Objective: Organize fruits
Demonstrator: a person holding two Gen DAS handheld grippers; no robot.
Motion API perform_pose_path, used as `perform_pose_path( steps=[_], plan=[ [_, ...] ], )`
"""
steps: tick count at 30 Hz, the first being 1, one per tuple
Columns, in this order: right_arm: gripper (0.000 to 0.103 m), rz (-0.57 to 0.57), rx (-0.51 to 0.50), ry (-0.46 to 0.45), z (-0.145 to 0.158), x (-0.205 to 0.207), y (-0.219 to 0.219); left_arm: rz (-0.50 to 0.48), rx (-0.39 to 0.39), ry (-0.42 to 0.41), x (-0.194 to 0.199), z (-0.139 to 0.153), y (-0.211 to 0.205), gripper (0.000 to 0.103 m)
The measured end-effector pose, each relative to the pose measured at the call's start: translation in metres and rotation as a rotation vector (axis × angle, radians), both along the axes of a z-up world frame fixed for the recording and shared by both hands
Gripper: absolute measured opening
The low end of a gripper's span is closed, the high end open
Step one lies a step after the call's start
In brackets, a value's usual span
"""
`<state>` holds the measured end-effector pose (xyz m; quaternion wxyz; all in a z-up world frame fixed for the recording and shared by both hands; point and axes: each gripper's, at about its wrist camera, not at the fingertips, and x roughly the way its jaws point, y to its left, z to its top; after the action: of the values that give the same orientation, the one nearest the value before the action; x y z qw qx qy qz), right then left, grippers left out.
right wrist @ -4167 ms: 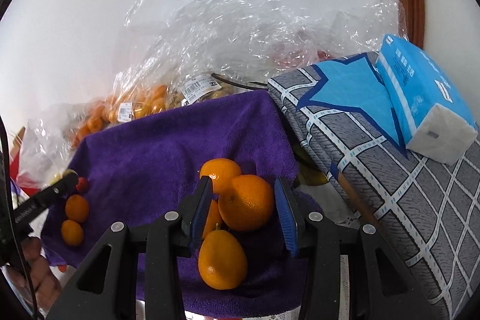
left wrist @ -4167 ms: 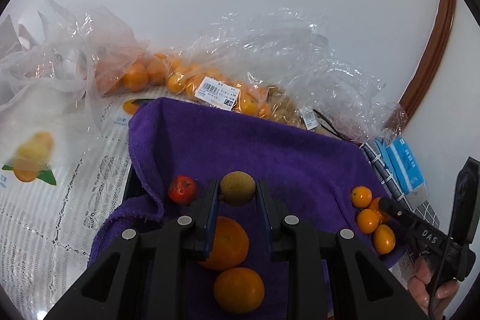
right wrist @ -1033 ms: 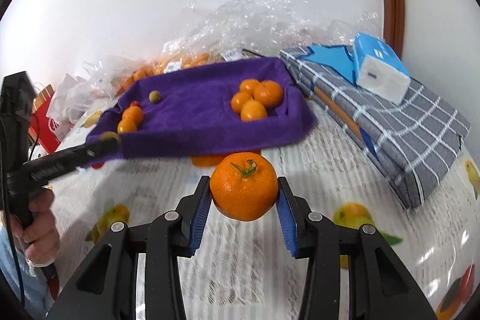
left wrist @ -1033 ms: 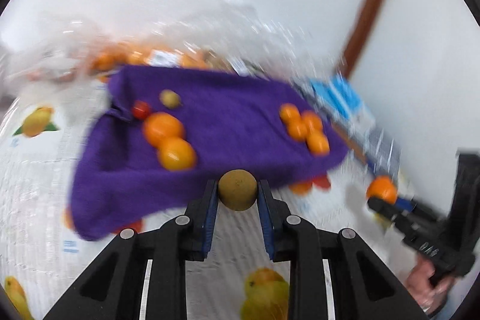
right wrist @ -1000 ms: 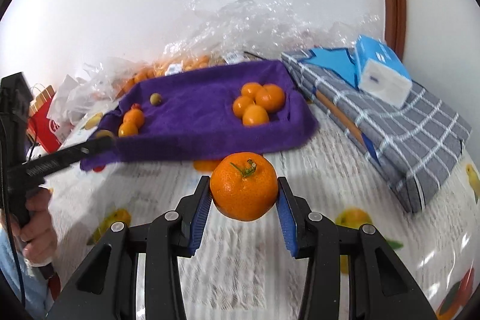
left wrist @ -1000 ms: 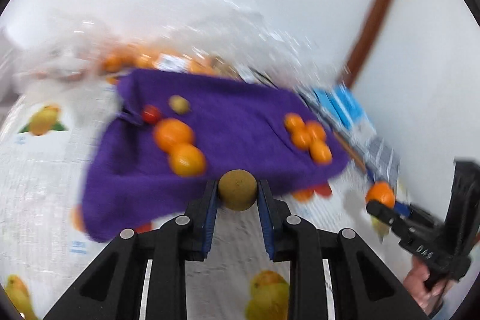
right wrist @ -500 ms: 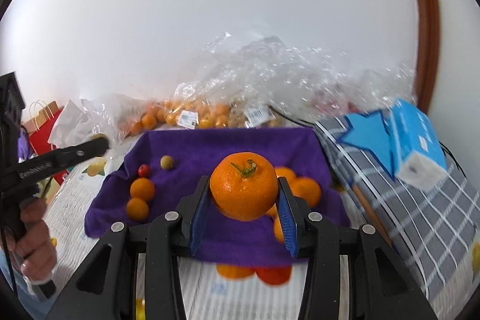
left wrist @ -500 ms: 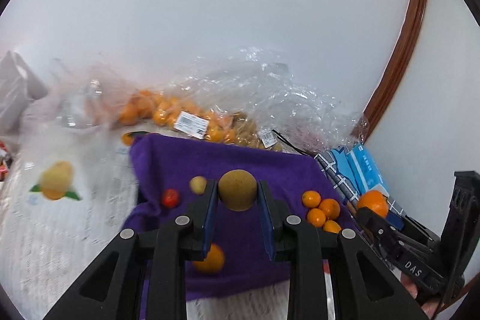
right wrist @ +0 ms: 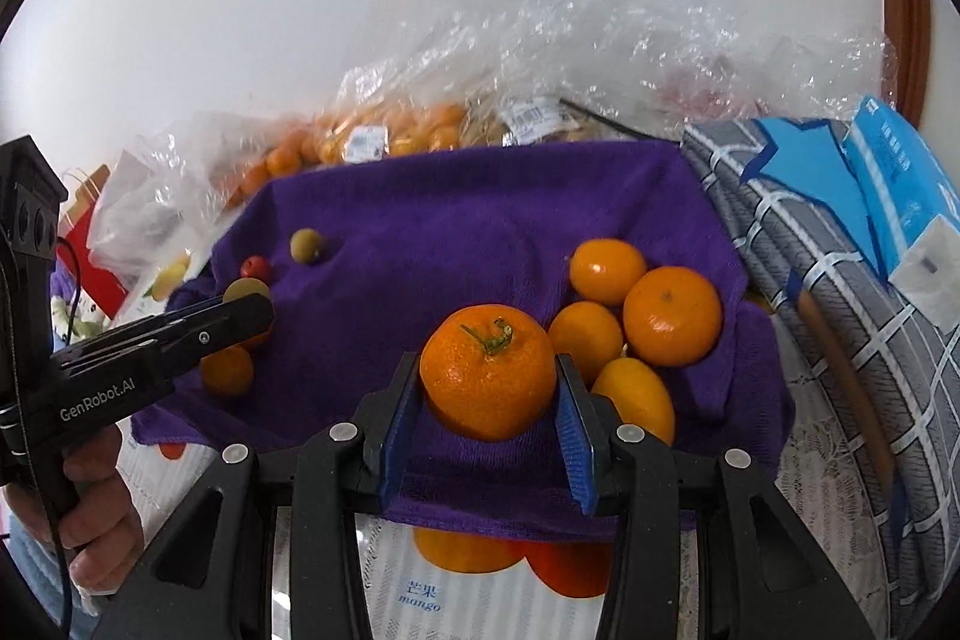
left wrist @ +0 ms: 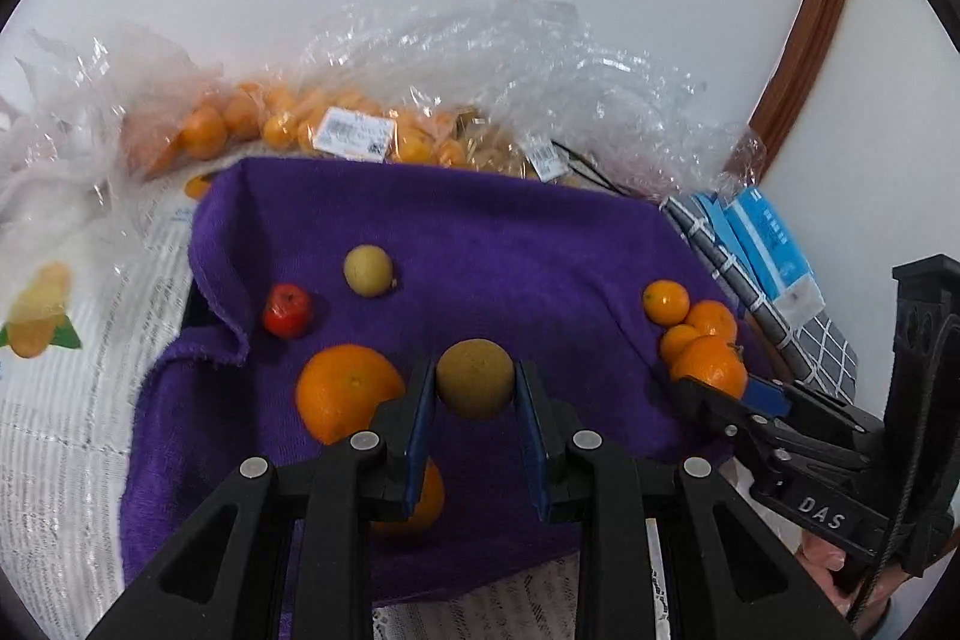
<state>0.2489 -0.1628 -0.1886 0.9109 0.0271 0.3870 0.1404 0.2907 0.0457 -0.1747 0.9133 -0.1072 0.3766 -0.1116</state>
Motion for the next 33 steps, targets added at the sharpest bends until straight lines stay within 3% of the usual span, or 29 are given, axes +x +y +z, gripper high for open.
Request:
perform_pose_path(
  steps=[9, 12, 15, 19, 21, 22, 24, 28, 32, 33],
  plan=[
    [0.043, 0.006, -0.026, 0.000, -0.005, 0.002, 0.003, -0.009, 0.028, 0.010, 0.001, -0.005, -0.005, 0.026],
    [0.045, -0.005, -0.036, -0.015, -0.003, 0.000, 0.002, -0.013, 0.039, -0.004, -0.001, -0.002, -0.007, 0.037],
    [0.052, -0.014, -0.025, -0.049, 0.003, -0.006, -0.003, -0.010, 0.064, -0.020, -0.004, 0.001, -0.008, 0.039],
    [0.054, -0.052, 0.007, -0.071, 0.024, -0.022, -0.013, 0.076, 0.162, -0.047, -0.018, 0.022, -0.008, 0.041],
    [0.061, -0.091, 0.020, -0.081, 0.041, -0.041, -0.016, 0.108, 0.178, -0.057, -0.038, 0.036, -0.006, 0.043],
    [0.063, -0.102, 0.016, -0.088, 0.047, -0.050, -0.017, 0.113, 0.168, -0.072, -0.051, 0.044, -0.004, 0.051],
    [0.069, -0.134, -0.015, -0.118, 0.066, -0.073, -0.017, 0.137, 0.169, -0.110, -0.077, 0.056, -0.003, 0.056],
    [0.073, -0.183, -0.030, -0.149, 0.096, -0.124, -0.021, 0.175, 0.195, -0.133, -0.125, 0.078, -0.007, 0.068],
    [0.074, -0.209, -0.042, -0.120, 0.108, -0.167, -0.025, 0.186, 0.150, -0.111, -0.161, 0.091, -0.008, 0.076],
    [0.081, -0.211, -0.043, -0.109, 0.109, -0.177, -0.028, 0.185, 0.131, -0.112, -0.171, 0.094, -0.008, 0.077]
  ],
)
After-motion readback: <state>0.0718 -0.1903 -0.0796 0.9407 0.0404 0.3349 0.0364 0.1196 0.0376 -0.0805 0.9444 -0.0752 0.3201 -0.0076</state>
